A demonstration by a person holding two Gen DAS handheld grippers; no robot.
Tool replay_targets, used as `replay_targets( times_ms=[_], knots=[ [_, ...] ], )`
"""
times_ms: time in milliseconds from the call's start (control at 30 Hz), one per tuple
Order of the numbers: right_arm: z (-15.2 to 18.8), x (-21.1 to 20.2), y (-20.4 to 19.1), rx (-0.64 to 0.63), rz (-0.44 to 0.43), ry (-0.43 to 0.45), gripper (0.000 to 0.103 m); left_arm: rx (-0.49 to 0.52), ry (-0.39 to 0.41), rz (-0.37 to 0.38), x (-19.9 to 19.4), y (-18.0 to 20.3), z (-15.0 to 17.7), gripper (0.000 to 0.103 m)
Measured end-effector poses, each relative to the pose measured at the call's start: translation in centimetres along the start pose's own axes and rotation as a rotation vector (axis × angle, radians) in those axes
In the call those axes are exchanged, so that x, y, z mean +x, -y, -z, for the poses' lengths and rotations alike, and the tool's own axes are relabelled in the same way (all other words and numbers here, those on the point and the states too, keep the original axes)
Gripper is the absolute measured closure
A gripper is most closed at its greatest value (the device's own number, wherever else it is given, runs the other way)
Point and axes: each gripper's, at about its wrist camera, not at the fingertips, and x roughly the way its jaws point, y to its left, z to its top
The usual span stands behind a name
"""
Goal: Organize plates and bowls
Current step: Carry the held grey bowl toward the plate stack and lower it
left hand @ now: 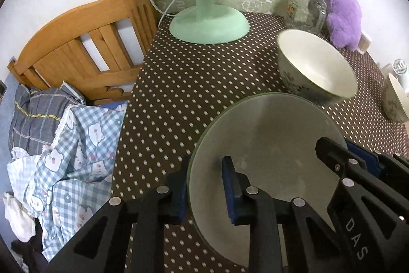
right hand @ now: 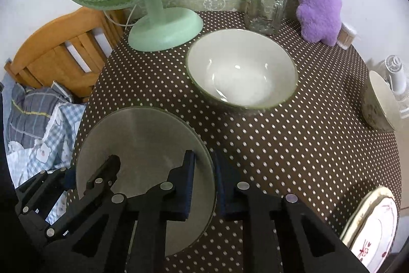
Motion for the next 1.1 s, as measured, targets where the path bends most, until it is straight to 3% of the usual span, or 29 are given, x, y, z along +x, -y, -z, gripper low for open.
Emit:
replay_targets(
  times_ms=[733, 1100],
  knots=[
    [7.3, -5.8, 7.9, 0.072, 0.043, -0.037, 0.084, 0.044, -0.035, 0.045, -5.1, 8.2, 6.1, 0.081],
    [10.7, -6.1, 11.1, 0.09, 0.048, -0.08, 0.084, 0.085, -0.085, 0.048, -5.3, 11.5, 9.0, 0.081]
  ],
)
